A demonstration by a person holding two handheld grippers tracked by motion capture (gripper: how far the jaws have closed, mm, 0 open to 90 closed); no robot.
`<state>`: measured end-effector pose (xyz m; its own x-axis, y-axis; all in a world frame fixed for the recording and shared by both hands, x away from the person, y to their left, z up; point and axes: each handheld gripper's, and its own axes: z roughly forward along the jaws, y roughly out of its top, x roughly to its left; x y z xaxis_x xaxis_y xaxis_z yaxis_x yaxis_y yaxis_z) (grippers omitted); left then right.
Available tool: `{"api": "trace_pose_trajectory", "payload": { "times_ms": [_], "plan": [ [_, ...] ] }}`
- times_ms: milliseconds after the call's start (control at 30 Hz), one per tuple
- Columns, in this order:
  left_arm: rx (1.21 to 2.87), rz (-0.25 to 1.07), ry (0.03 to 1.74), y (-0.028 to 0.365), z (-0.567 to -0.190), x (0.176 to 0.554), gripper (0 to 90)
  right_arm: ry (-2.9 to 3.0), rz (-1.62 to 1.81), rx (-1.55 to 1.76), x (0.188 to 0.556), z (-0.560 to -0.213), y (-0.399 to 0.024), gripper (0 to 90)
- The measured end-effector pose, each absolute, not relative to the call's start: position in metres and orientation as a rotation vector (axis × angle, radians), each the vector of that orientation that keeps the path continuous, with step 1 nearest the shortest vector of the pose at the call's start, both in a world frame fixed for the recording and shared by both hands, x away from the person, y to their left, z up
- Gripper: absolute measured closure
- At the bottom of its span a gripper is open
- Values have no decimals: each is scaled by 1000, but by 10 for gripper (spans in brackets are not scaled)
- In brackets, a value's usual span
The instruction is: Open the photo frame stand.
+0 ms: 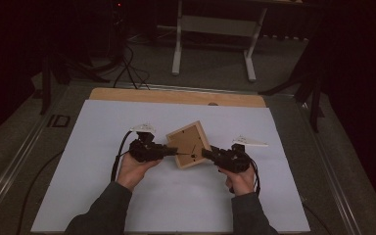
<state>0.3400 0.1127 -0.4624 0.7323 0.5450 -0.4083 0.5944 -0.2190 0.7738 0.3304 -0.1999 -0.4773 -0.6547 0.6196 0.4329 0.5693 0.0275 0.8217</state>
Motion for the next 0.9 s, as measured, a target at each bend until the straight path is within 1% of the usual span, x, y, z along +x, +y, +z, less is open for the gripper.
{"api": "trace_pose_trajectory", "payload": {
  "times_ms": [167, 367, 467, 600, 733, 900],
  "plan": [
    [1919, -49, 872, 110, -466, 341, 681, 2225, 1704, 1265, 329, -477, -198, 610],
    [1910, -49, 869, 110, -468, 344, 616, 2233, 1641, 1212, 326, -472, -193, 611],
    [1902, -53, 865, 110, -468, 345, 606, 2275, 1550, 1145, 322, -471, -183, 611],
    [1956, -45, 855, 107, -470, 344, 603, 2304, 1471, 1073, 318, -472, -169, 611],
    [1977, -26, 865, 107, -471, 345, 607, 2308, 1453, 1045, 317, -471, -166, 611],
    [2008, 0, 878, 107, -475, 348, 588, 2311, 1449, 1030, 316, -471, -166, 610]
  ]
}}
